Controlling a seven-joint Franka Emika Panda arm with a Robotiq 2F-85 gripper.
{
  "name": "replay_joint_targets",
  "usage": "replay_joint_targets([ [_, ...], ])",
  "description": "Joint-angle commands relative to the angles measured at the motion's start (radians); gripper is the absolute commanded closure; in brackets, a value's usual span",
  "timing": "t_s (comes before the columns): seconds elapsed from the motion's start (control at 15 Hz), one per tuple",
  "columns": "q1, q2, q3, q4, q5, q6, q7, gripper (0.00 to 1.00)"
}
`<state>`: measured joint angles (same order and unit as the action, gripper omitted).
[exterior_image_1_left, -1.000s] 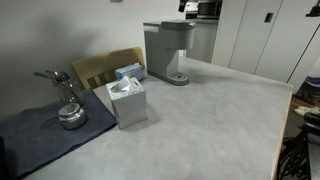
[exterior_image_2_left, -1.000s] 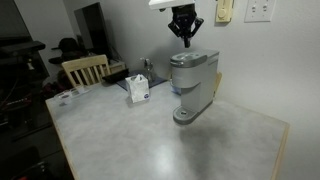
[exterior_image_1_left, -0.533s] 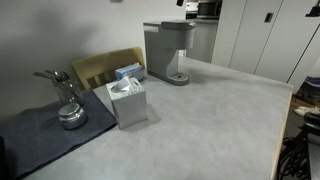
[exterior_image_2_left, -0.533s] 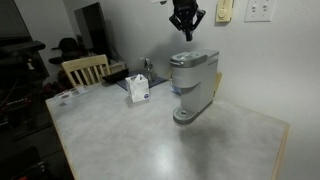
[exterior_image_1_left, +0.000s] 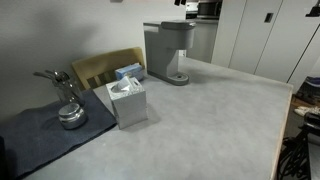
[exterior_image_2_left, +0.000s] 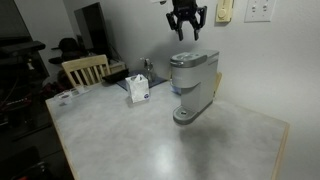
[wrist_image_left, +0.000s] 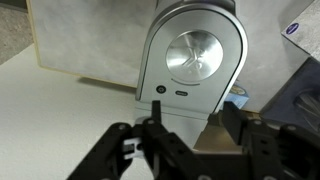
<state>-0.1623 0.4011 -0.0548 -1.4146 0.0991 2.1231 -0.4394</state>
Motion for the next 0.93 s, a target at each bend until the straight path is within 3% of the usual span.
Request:
replay_joint_targets([
  [0.0,-0.024,0.006,0.024,0.026,0.023,-0.063,-0.015,0.05],
  [0.07,-0.023,0.007,0.023,0.028,0.021,-0.072,-0.012,0.00],
  [0.47,-0.021,0.012,0.019,0.043,0.018,-0.120,-0.006,0.00],
  [0.87,-0.011,0.001,0.014,0.021,-0.002,-0.092,0.004,0.00],
])
